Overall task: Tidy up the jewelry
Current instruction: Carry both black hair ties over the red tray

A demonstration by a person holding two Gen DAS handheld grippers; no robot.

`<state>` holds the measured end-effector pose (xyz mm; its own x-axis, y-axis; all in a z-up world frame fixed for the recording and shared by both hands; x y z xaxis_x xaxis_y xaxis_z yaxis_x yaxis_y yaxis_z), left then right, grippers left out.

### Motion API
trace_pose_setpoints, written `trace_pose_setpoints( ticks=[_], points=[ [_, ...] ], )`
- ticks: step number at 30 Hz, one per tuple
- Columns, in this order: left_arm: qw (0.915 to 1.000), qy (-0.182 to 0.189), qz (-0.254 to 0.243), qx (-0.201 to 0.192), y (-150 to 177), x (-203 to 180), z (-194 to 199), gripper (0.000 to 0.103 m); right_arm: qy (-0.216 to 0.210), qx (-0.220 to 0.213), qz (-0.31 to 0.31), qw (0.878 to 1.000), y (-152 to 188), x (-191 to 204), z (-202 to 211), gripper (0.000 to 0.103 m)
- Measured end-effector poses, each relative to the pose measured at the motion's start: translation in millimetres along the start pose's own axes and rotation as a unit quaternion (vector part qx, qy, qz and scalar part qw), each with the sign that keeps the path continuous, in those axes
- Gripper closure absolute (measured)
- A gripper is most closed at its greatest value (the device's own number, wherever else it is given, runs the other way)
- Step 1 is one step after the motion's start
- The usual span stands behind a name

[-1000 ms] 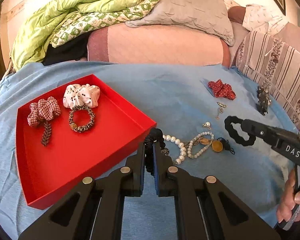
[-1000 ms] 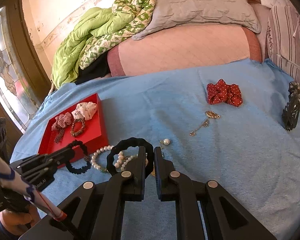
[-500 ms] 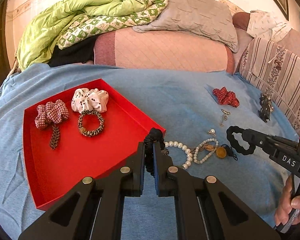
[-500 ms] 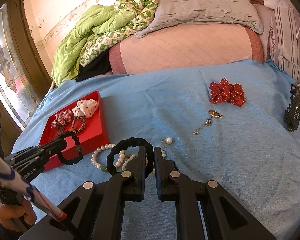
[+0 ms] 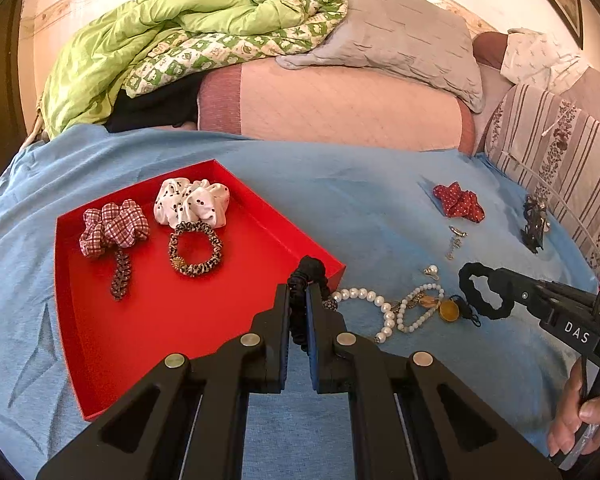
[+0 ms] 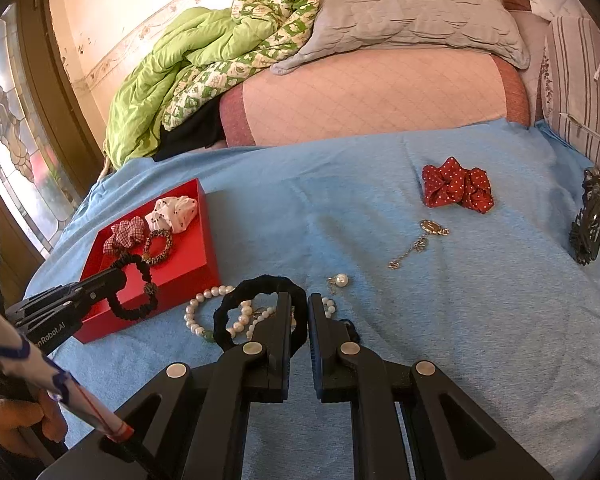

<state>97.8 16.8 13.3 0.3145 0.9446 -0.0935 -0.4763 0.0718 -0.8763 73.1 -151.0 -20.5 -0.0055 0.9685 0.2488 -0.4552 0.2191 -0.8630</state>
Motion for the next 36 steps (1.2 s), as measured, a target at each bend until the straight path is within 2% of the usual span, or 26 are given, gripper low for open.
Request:
trace_pose_setpoints(
  ticks=[10,18,25,33,36],
  points=[
    [0.9999,-0.008,0.012,-0.006,-5,11,1,0.096,-0.003,0.001,0.005,1.000,3,6,-3,0.094],
    [0.9988,-0.030,0.037,-0.010,-12,44,1,0.096,-0.015,0.000,-0.001,1.000,-3,20,-11,0.094],
    [0.9950,-0.055,0.084,-0.005,-13,92,-6,0.096,-0.046,0.008,-0.021,0.999,-13,53,-32,0.094],
    [0.9880,-0.073,0.135,0.020,-5,137,-27,0.096,-0.068,0.024,0.017,0.997,-16,111,-69,0.094],
    [0.9869,-0.080,0.136,0.033,1,144,-37,0.096,-0.063,0.034,0.015,0.997,-16,123,-91,0.094]
  ],
)
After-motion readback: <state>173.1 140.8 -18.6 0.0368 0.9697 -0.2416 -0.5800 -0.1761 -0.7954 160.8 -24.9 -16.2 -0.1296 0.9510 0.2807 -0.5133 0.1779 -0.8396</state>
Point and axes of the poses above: each gripper's, at about its wrist camera, not at the fingertips, and z roughly against the way its jaws point, x to its left, y to its underside, the point moved 10 cm from there along -z, roughly the way its jaws point, and after that the axes turned 13 degrees about -x, right-handed, at the moved point
